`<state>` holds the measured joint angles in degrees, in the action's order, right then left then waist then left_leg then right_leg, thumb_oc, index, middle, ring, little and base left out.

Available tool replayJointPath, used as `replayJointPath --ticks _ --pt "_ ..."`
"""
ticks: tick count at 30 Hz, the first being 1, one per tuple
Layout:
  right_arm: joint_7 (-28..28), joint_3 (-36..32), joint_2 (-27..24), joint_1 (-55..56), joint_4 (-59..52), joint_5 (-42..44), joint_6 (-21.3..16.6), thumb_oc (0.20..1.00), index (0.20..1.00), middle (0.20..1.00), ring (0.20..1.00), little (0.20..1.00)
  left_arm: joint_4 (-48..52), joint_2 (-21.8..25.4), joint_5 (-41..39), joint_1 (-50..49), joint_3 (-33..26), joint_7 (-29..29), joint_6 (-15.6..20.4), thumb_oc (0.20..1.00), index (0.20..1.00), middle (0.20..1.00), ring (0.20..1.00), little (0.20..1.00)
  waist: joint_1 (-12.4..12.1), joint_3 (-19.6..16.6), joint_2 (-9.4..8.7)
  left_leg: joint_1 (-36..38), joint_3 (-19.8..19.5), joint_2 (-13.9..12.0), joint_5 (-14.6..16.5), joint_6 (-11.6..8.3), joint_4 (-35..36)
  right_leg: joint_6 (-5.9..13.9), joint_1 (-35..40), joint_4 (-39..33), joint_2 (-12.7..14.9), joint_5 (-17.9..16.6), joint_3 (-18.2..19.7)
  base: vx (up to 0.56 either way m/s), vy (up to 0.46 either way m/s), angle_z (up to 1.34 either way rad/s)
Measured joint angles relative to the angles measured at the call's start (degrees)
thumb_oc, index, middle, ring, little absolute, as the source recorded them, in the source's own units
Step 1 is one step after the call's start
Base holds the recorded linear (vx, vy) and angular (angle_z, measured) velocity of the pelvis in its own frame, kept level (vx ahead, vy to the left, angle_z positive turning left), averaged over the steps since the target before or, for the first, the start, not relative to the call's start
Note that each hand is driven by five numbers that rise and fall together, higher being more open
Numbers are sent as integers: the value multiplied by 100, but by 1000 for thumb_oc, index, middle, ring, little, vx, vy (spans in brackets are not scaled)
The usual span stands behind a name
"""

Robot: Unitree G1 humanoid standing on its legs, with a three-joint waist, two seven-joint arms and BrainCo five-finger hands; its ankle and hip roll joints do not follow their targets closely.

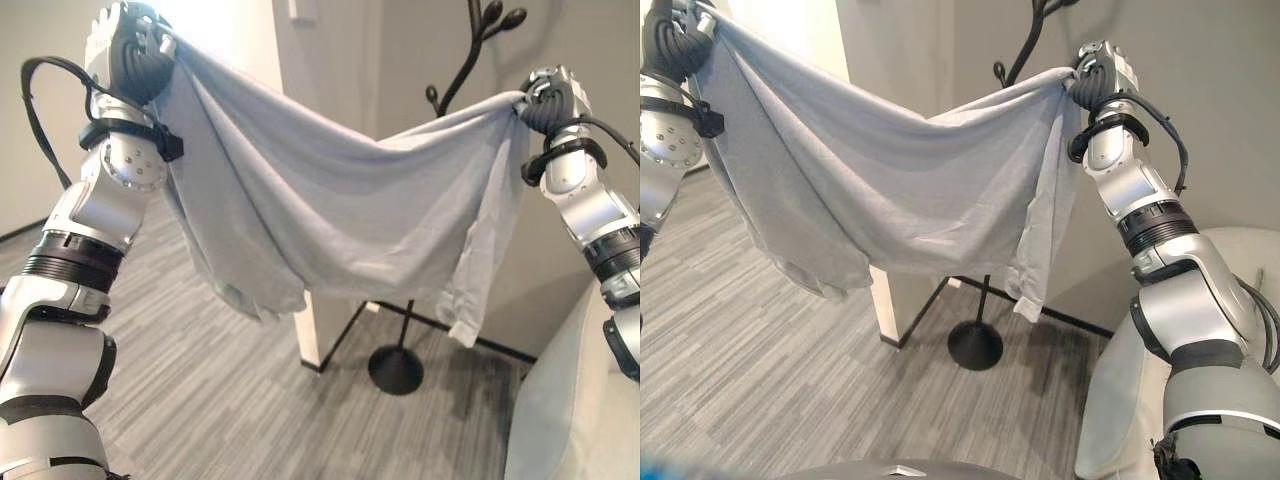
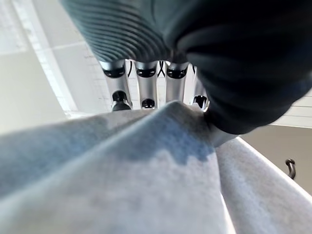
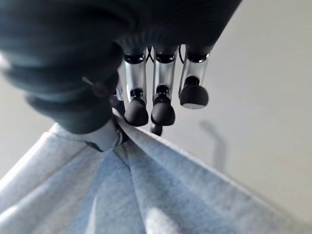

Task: Hang the clothes on the sofa on the clothes rack.

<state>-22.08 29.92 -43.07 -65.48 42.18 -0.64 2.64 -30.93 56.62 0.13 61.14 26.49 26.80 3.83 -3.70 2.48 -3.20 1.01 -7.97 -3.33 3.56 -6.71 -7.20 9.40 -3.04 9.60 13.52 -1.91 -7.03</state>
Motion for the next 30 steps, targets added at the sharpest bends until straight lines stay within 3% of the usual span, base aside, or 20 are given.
replayJointPath --ticks 2,5,6,7,9,10,11,12,14,17,20,22,23,24,27,30 --pt "-35 -26 -428 -2 -142 -175 -20 200 200 200 200 200 26 1 -1 52 27 1 2 200 200 200 200 200 -13 94 67 -300 -283 -157 15 -6 -68 2 -173 -90 32 -21 -271 285 -276 45" --pt "-78 -119 -789 -83 -249 -185 -17 200 200 200 200 200 40 40 2 151 -1 16 5 200 200 200 200 200 1 152 66 -604 -677 -269 -36 -75 114 31 -161 -565 319 115 -105 361 -315 55" --pt "-77 -45 -912 -121 -291 -195 -19 200 200 200 200 200 40 28 2 188 -2 36 -1 200 200 200 200 200 -6 168 70 -631 -737 -389 -38 -76 225 127 21 -939 276 57 -109 383 -433 63" --pt "-68 68 -1163 -182 -324 -264 -30 200 200 200 200 200 68 -36 3 304 8 50 -2 200 200 200 200 200 -7 182 82 -655 -842 -628 -37 -76 415 321 248 -1258 61 -158 -292 389 -514 70" --pt "-69 164 -1519 -377 -293 -390 -19 200 200 200 200 200 251 -69 14 505 42 52 43 200 200 200 200 200 133 264 209 -541 -855 -1098 23 -43 962 250 359 -1381 -351 -327 -426 305 -515 80" --pt "-96 120 -1568 -528 -264 -391 17 200 200 200 200 200 418 -73 15 536 36 128 111 200 200 200 200 200 210 300 115 -325 -626 -1107 -67 -203 884 126 394 -1337 -362 -391 -491 223 -490 42" --pt "-132 162 -1601 -635 -269 -385 6 200 200 200 200 200 339 -225 13 560 3 186 170 200 200 200 200 200 228 291 258 -169 -567 -1050 -24 -153 791 94 405 -1196 -516 -341 -549 279 -626 28" --pt "-204 295 -1759 -738 -451 -380 38 200 200 200 200 200 318 -304 2 679 13 207 162 200 200 200 200 200 314 270 403 -175 -676 -1227 -175 -282 854 7 363 -1113 -622 -275 -616 181 -351 23" --pt "-304 685 -1892 -1023 -600 -374 -11 200 200 200 200 200 462 -240 12 845 25 232 325 200 200 200 200 200 478 210 509 -316 -691 -1477 -321 -185 702 -107 421 -1380 -1023 -332 -716 209 -391 7" --pt "-301 829 -1892 -1390 -768 -375 -50 200 200 200 200 200 457 -70 2 1044 14 274 312 200 200 200 200 200 514 204 417 -504 -520 -1618 -529 -307 665 -295 285 -1529 -1188 -461 -692 48 -101 -11" --pt "-297 899 -1762 -1578 -777 -375 -99 200 200 200 200 200 464 111 3 1021 2 278 305 200 200 200 200 200 446 193 425 -495 -505 -1522 -585 -338 733 -361 241 -1528 -1107 -538 -663 28 -22 -1" --pt "-293 890 -1678 -1565 -709 -376 -149 200 200 200 200 200 530 137 13 936 -18 305 316 200 200 200 200 200 387 155 347 -710 -385 -1056 -395 -599 510 -313 191 -1527 -775 -582 -665 16 17 13" --pt "-288 858 -1587 -1515 -666 -375 -150 200 200 200 200 200 544 150 15 878 -24 292 307 200 200 200 200 200 249 129 297 -655 -599 -535 -428 -399 767 -193 102 -1526 -509 -653 -564 35 27 -1" --pt "-258 885 -1488 -1441 -606 -376 -145 200 200 200 200 200 557 164 15 877 -58 304 298 200 200 200 200 200 181 109 246 -639 -654 -396 -468 -404 801 -103 70 -1526 -374 -683 -533 100 66 -4" --pt "-234 856 -1158 -1145 -383 -377 -153 200 200 200 200 200 542 57 16 876 -37 311 226 200 200 200 200 200 188 -5 23 -610 -653 -171 -525 -321 801 12 139 -1528 -145 -640 -542 80 65 15" --pt "-230 789 -845 -1065 -286 -376 -153 200 200 200 200 200 533 78 16 876 17 324 173 200 200 200 200 200 156 -77 -84 -527 -674 -139 -523 -317 811 59 232 -1529 -105 -612 -558 72 92 7"
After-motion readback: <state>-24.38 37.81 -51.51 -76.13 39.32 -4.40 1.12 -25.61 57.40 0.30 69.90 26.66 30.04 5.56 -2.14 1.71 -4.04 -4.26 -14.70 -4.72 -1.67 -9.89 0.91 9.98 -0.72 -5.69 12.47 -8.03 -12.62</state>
